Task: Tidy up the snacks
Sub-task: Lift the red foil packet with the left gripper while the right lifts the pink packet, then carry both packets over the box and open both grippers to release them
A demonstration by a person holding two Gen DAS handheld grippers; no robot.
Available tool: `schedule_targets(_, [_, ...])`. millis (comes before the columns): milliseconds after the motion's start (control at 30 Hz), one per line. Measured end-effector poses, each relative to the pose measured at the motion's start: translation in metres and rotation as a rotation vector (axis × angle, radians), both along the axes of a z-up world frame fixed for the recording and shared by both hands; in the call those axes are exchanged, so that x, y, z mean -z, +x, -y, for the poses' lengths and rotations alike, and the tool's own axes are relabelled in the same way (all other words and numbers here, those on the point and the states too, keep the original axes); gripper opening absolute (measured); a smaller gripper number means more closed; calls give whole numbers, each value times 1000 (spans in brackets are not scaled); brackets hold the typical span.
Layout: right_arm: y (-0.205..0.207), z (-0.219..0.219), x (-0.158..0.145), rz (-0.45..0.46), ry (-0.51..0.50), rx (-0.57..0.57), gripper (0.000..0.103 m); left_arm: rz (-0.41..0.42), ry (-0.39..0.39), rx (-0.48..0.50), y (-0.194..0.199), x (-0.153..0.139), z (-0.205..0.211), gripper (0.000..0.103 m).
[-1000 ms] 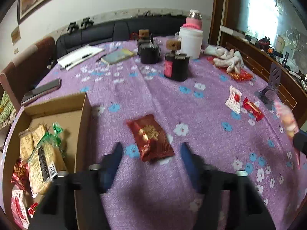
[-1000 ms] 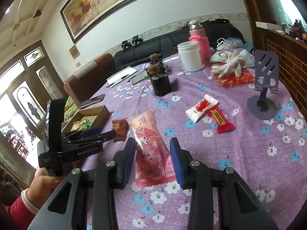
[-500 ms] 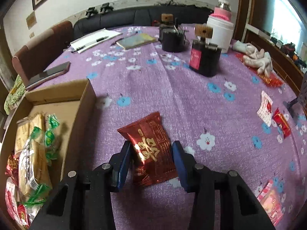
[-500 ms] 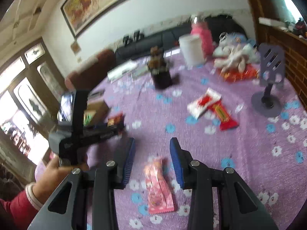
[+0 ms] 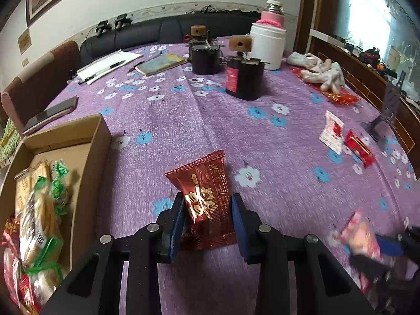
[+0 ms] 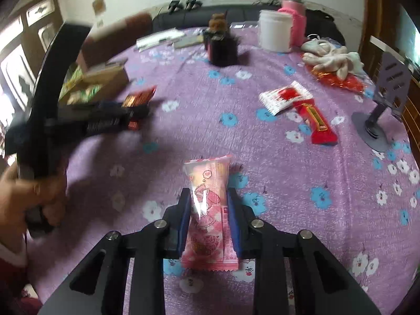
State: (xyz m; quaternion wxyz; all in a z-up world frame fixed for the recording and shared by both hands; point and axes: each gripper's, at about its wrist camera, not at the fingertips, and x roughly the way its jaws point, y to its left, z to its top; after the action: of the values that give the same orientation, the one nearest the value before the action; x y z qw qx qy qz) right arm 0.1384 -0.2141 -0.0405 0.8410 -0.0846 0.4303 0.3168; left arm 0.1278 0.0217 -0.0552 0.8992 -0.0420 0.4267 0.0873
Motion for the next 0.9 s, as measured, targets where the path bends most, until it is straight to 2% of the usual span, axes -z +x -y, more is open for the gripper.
schedule_targets(200, [-5,14,-31,16,151,24,25,49,37,-6,-28,-17,5,36])
schedule_targets(400, [-13,8,-57,32,223,1,25,107,74,-34,-58,-42,0,36])
schedule_targets(633, [-30,-32,-72,27,291,-92,25,143,94,-100,-94,-60,-27,37])
schedule_targets(900, [-53,-98,-84,24,315,-223,25,164,108,-217,-135,-66,-79,37])
